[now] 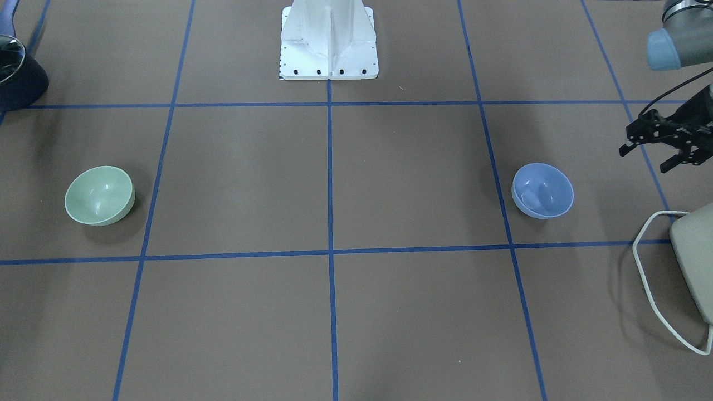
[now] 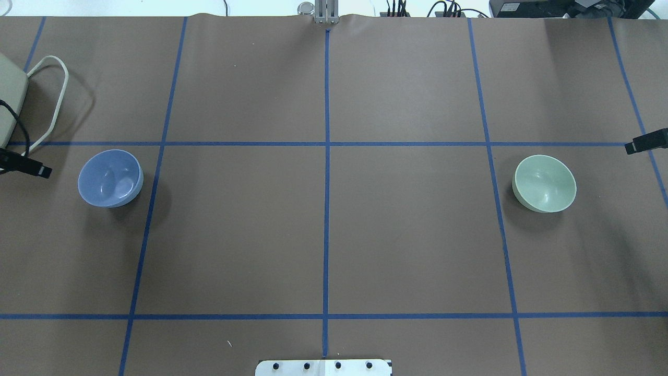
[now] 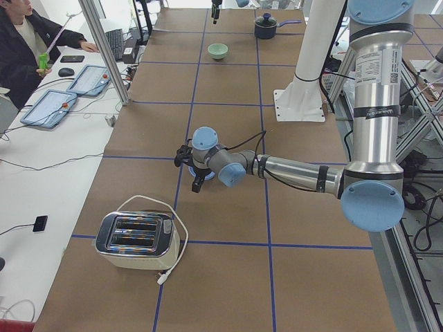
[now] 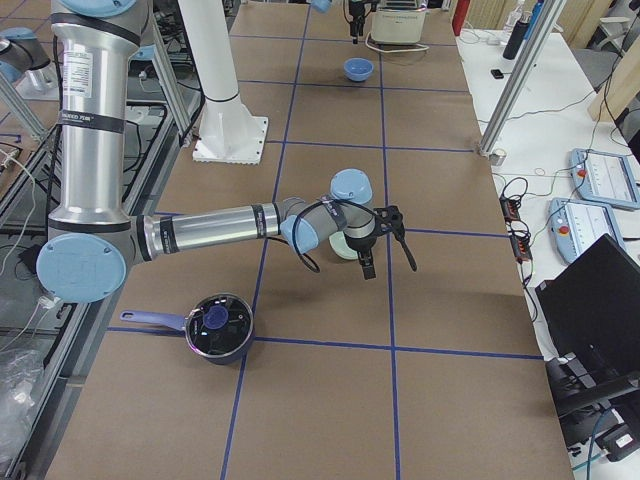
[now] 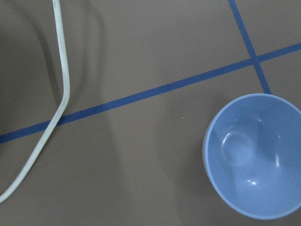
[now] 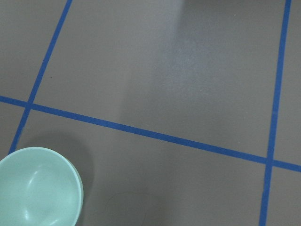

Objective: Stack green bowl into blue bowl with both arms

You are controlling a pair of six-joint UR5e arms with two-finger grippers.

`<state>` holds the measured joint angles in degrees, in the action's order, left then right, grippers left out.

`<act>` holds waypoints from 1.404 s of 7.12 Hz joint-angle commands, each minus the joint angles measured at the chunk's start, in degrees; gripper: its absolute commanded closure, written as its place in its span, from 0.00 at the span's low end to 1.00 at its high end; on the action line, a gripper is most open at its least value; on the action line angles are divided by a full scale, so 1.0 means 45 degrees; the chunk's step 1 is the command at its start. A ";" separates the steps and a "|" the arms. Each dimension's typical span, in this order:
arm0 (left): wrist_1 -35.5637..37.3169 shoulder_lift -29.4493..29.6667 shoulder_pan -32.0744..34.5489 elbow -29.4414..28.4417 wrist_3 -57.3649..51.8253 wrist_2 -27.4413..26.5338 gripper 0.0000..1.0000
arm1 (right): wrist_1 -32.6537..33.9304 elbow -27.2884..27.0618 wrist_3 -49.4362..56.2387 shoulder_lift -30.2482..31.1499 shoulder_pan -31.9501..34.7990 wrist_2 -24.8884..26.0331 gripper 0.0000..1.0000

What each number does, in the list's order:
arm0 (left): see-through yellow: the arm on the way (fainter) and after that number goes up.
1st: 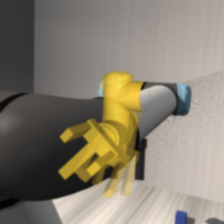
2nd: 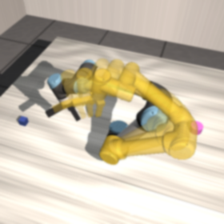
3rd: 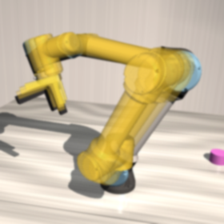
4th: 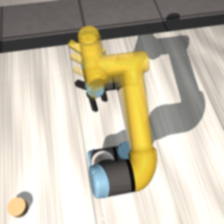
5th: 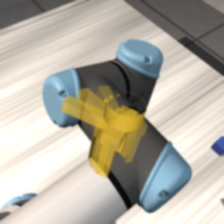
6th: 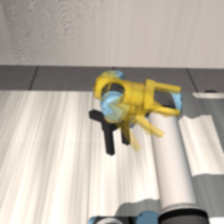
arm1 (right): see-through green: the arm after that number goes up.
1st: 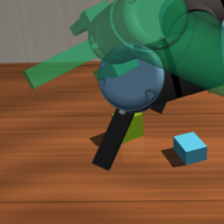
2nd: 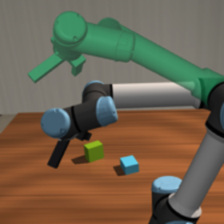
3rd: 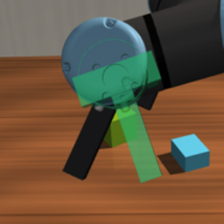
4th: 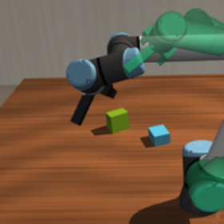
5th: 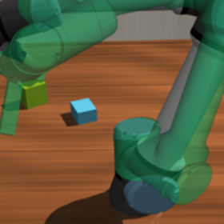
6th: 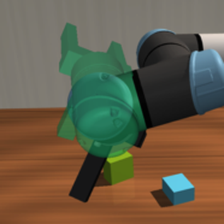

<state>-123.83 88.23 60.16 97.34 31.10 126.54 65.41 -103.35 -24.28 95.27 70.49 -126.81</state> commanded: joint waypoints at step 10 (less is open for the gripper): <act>0.1588 0.3760 -0.1996 0.0222 0.3742 -0.0580 1.00 | -0.0161 0.0038 -0.0053 -0.0098 -0.0058 0.0017 0.00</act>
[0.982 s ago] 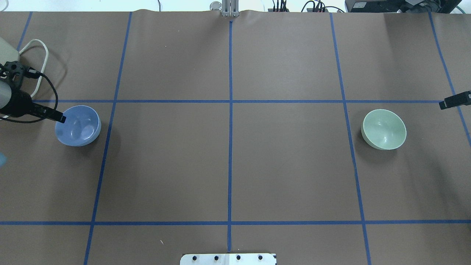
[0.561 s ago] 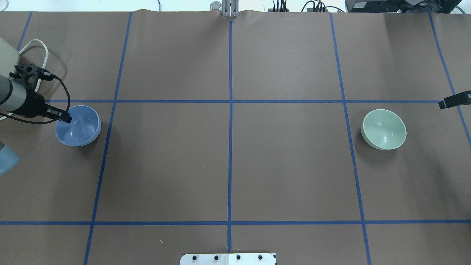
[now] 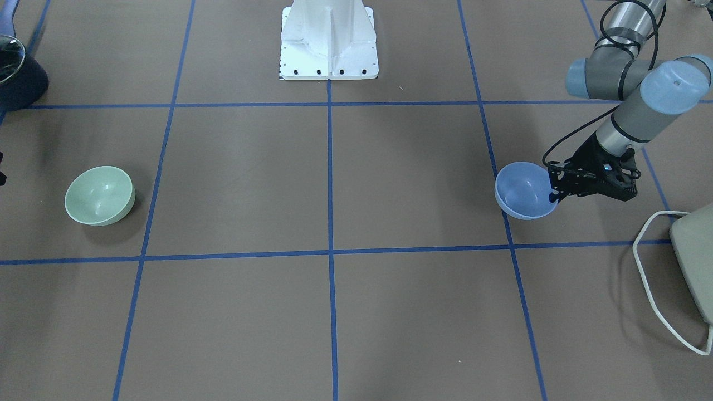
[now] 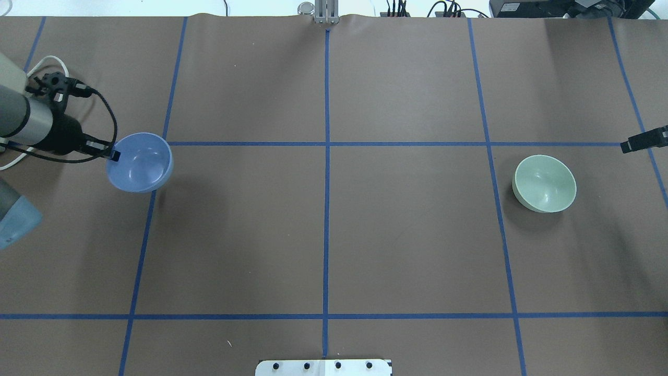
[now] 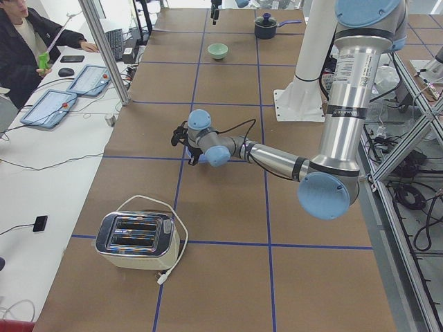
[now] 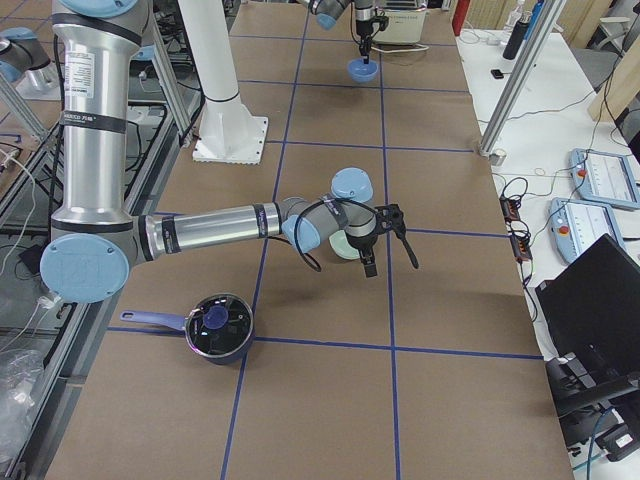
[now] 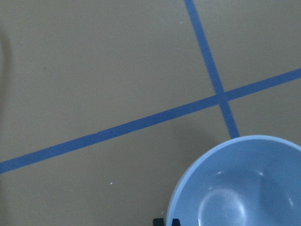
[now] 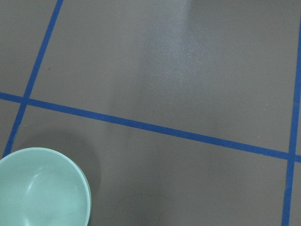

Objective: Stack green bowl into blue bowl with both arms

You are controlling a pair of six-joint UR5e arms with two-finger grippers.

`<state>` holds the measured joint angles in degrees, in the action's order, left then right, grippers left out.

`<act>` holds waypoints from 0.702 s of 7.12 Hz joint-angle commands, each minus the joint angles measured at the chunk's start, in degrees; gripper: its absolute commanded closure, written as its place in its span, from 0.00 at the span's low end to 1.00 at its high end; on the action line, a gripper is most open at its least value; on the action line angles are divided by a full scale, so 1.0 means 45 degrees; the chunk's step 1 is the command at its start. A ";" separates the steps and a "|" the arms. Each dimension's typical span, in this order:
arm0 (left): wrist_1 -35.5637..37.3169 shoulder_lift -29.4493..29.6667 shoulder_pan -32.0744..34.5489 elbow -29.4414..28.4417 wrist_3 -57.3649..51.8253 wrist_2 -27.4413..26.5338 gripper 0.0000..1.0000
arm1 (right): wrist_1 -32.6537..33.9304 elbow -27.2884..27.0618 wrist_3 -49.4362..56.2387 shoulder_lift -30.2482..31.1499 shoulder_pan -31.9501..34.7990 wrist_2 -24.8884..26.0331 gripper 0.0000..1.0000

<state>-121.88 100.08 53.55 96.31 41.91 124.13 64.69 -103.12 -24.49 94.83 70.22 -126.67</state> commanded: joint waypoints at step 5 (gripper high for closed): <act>0.4447 0.6305 -0.4670 -0.0829 0.5410 -0.3091 1.00 | 0.0000 0.0006 -0.0006 -0.0019 0.0001 -0.0015 0.00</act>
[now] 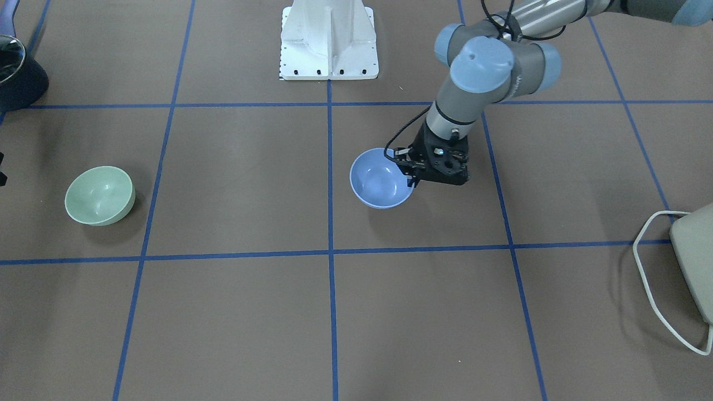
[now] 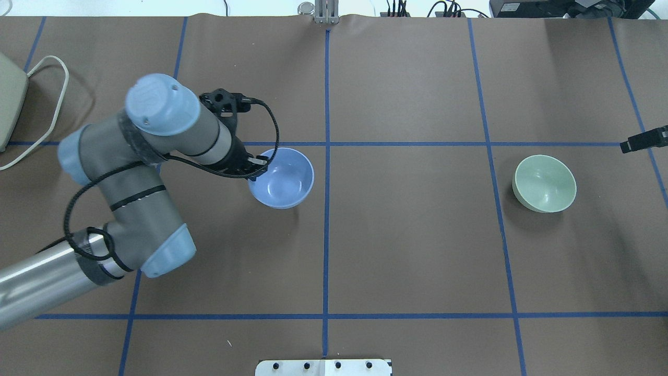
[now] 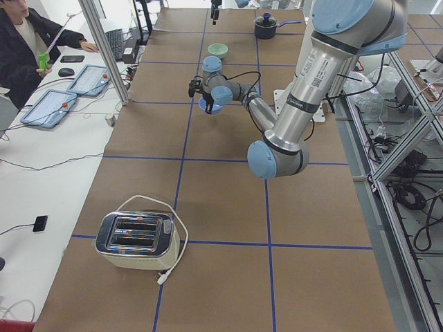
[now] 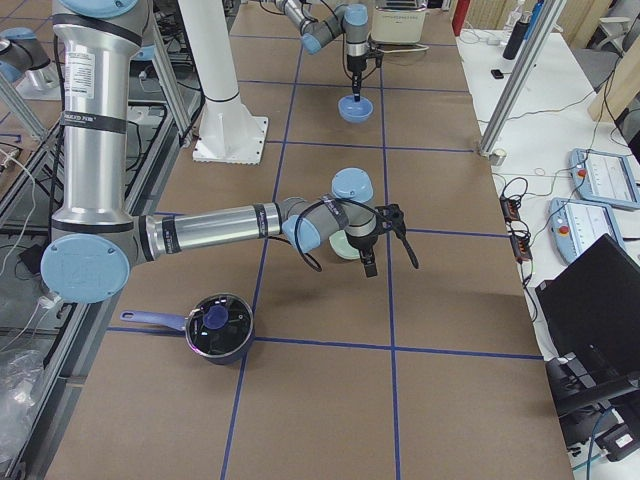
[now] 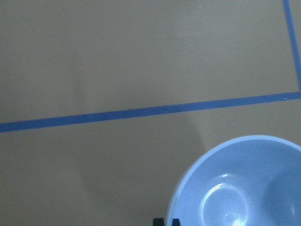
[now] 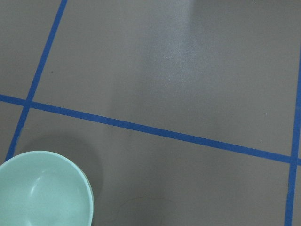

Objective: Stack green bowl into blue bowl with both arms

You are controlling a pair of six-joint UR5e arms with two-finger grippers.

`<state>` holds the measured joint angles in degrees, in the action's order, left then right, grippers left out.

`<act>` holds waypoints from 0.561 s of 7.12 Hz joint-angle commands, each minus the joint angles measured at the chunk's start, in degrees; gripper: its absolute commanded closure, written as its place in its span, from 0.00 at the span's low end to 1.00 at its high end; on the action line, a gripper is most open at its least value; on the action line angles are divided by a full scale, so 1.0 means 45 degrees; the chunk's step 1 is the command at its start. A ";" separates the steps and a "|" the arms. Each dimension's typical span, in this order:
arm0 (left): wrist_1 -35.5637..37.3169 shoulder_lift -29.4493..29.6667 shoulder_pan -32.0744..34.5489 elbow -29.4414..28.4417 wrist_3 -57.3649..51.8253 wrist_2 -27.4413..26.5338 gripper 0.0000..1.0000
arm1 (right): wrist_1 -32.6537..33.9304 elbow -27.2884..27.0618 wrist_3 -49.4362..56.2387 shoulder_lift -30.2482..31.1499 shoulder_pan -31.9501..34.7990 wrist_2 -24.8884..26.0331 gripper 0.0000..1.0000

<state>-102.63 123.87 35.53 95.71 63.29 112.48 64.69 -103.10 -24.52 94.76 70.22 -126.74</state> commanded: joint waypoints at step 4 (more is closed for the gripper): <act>0.0034 0.1848 -0.1508 -0.1737 0.0683 -0.1421 0.94 | 0.0000 0.0020 0.0000 0.0016 0.0000 -0.0019 0.00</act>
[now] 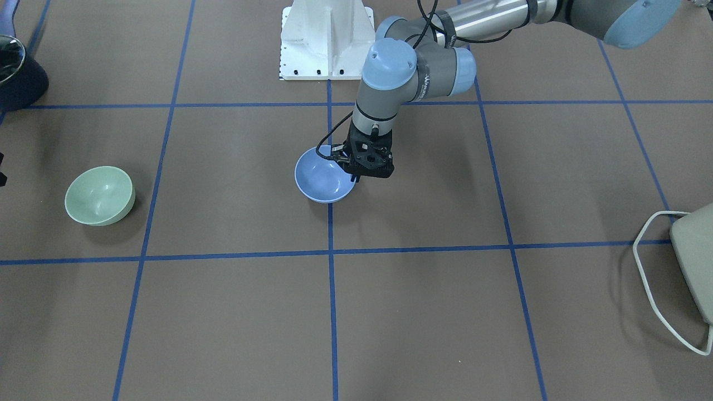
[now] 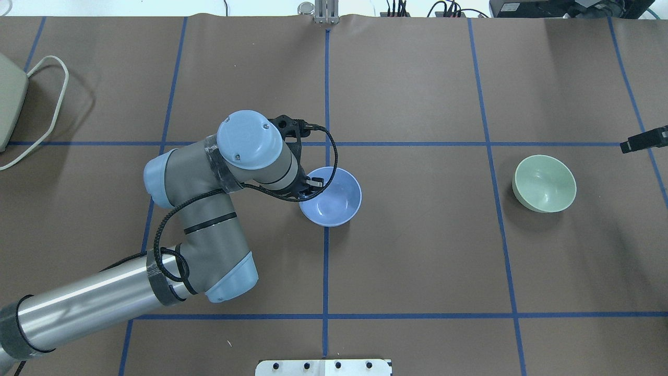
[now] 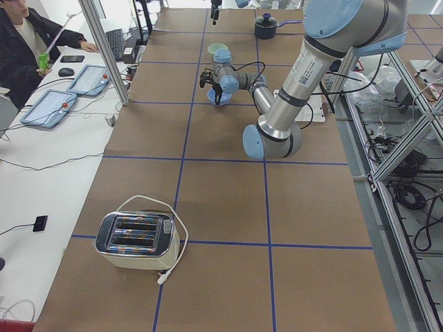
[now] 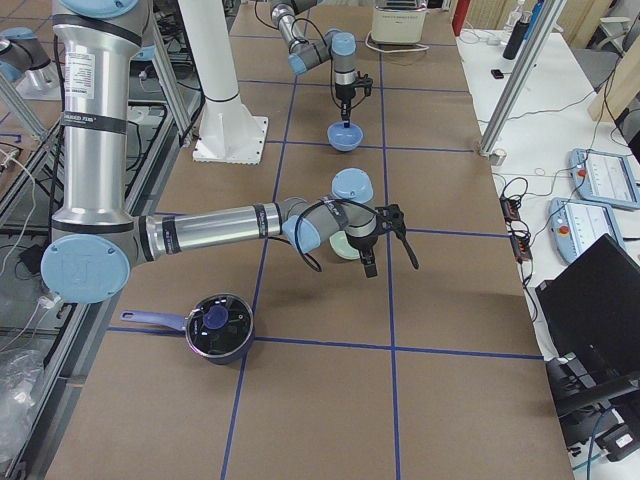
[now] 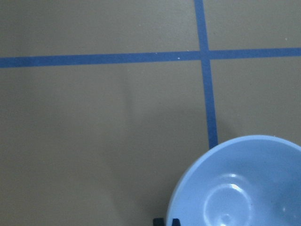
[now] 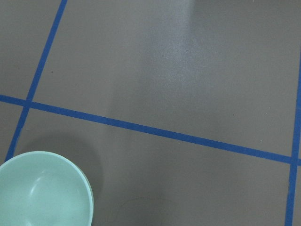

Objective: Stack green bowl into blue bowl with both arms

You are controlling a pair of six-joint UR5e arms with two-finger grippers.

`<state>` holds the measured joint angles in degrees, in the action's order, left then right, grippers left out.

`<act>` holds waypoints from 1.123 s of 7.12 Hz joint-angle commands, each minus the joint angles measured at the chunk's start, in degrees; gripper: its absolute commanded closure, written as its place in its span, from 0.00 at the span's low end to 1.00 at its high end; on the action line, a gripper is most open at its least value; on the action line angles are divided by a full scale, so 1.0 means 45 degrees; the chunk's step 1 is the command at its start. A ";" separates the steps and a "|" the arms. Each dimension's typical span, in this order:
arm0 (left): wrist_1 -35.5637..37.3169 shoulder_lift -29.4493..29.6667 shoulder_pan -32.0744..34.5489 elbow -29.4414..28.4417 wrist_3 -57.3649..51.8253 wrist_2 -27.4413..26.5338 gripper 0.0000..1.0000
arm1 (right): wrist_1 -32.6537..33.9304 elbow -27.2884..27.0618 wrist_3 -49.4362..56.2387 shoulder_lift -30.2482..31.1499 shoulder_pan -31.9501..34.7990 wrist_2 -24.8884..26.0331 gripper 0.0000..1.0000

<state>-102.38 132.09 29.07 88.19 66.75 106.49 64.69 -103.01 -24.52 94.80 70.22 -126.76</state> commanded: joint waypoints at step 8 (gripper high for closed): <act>0.3297 -0.5061 0.4659 0.5476 -0.7664 0.3299 0.02 | -0.0407 -0.0058 -0.0038 0.0047 -0.0116 -0.0171 0.00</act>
<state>-88.92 116.98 43.30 108.55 43.28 116.87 64.08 -103.33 -24.50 94.87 70.05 -127.36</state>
